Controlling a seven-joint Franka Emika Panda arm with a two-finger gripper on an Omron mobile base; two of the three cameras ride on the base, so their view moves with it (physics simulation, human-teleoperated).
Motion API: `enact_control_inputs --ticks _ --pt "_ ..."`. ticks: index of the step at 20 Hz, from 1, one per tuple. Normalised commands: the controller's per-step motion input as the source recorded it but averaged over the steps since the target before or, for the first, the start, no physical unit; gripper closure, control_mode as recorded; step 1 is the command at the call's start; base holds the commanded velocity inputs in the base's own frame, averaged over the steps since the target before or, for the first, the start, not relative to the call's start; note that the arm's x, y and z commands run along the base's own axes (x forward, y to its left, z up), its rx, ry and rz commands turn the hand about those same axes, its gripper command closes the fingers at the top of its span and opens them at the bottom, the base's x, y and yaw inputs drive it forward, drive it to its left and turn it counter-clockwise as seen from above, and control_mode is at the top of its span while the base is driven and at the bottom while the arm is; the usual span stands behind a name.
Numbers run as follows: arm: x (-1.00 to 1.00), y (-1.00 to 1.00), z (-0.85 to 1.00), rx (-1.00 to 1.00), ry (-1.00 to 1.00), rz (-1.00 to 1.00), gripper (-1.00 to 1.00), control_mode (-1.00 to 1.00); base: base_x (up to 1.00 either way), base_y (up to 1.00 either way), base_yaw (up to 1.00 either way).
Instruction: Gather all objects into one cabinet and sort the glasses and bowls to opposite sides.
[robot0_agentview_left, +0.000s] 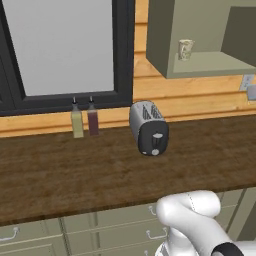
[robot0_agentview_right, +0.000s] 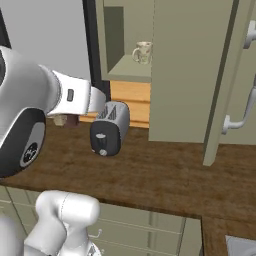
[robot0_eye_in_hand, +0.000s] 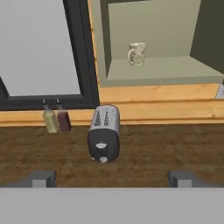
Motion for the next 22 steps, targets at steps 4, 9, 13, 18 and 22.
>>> enact_control_inputs --ticks 4,9,13,18,22 --pt "0.99 -0.32 0.36 -0.07 0.0 -0.04 -1.0 -1.0 0.0 0.0 0.0" --pt "0.88 0.0 0.01 0.0 0.13 0.02 -1.0 -1.0 0.0 0.0 0.0" --pt "1.0 -0.26 0.0 -0.04 0.16 0.0 -1.0 -1.0 0.0 0.0 0.0" --pt "0.84 -0.1 0.01 -0.01 0.09 0.0 -1.0 -1.0 0.0 0.0 0.0" --pt "0.67 -0.01 -0.18 0.03 0.08 0.02 -1.0 -1.0 0.0 0.0 0.0"
